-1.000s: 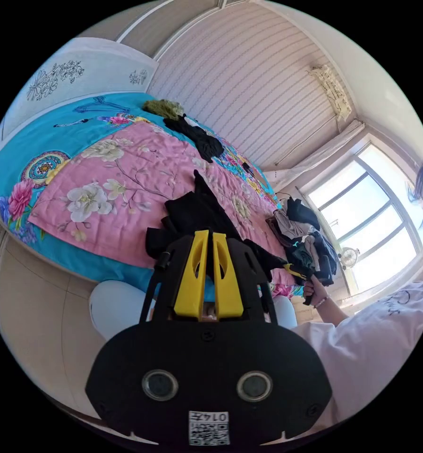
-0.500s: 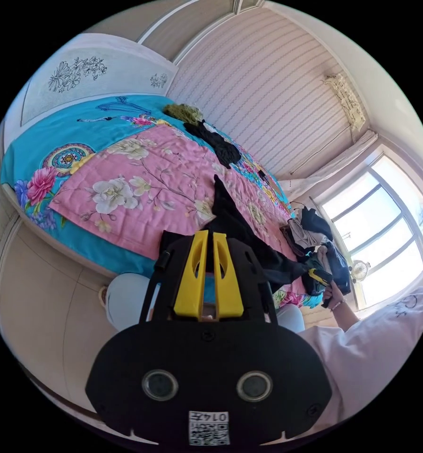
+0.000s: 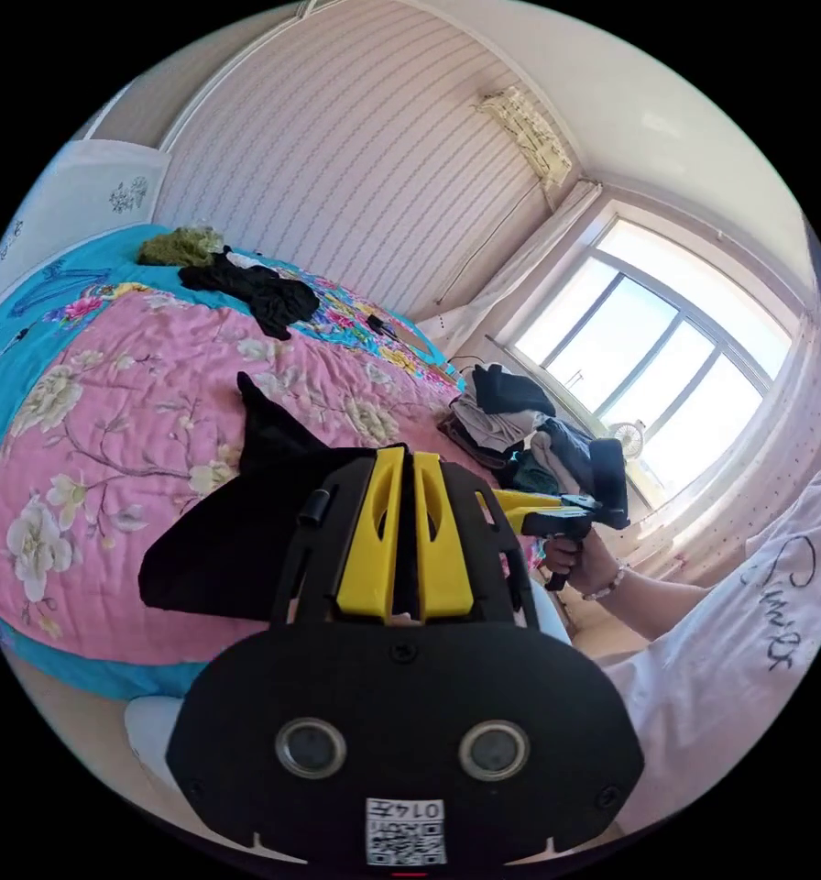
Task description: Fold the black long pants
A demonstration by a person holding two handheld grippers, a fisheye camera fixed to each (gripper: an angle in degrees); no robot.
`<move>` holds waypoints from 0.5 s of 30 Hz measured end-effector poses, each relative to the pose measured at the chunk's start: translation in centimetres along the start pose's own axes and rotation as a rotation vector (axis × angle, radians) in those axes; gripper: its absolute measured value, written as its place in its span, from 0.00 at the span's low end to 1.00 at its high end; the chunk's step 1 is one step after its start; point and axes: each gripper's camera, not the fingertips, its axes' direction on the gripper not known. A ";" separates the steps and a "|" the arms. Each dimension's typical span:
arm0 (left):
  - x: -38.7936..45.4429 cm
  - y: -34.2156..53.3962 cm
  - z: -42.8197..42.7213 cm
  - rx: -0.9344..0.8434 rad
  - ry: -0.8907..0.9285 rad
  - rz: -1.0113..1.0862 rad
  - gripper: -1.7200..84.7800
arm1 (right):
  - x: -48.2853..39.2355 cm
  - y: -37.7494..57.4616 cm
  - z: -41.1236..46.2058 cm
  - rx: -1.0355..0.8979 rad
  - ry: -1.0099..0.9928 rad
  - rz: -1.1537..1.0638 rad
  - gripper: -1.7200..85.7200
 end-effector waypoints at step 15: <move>-5.0 8.6 1.4 -0.037 -0.121 -0.252 0.02 | 10.8 1.4 4.2 0.034 0.012 0.358 0.02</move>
